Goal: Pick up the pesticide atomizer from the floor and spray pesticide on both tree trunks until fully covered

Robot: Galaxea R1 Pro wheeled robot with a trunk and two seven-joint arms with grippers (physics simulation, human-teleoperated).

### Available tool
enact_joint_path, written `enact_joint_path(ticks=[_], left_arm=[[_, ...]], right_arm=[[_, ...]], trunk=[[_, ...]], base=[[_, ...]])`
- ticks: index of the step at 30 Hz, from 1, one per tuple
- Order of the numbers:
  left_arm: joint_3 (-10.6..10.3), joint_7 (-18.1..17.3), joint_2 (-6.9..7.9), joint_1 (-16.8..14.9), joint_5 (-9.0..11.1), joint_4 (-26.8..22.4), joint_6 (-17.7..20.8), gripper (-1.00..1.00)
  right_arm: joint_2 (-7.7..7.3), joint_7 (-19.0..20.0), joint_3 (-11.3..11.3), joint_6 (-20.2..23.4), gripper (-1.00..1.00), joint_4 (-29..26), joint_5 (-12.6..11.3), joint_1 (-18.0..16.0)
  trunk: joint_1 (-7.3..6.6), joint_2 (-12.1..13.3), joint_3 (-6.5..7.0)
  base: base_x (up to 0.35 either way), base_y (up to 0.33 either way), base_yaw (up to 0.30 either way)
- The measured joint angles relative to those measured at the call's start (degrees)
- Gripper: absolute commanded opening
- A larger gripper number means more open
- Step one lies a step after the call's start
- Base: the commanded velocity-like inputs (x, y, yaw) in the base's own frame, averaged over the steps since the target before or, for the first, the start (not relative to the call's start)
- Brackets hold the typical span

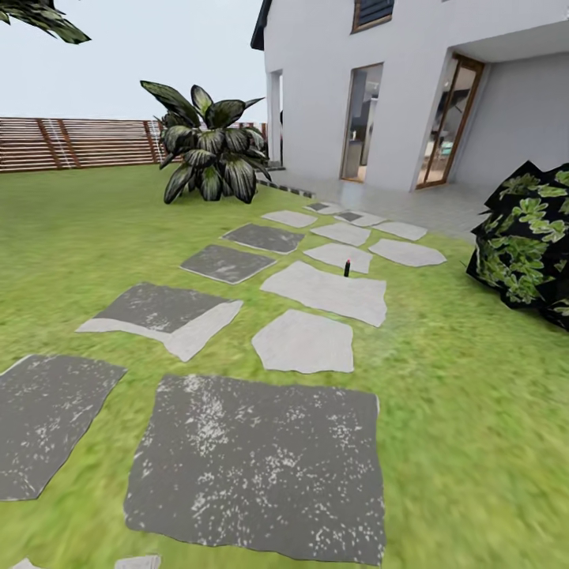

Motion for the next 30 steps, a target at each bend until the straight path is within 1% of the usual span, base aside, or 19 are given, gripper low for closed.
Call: enact_joint_path(ticks=[30], left_arm=[[0.0, 0.0, 0.0, 0.0, 0.0, 0.0, 0.0, 1.0]], right_arm=[[0.0, 0.0, 0.0, 0.0, 1.0, 0.0, 0.0, 0.0]], trunk=[[0.0, 0.0, 0.0]], base=[[0.311, -0.124, 0.0]])
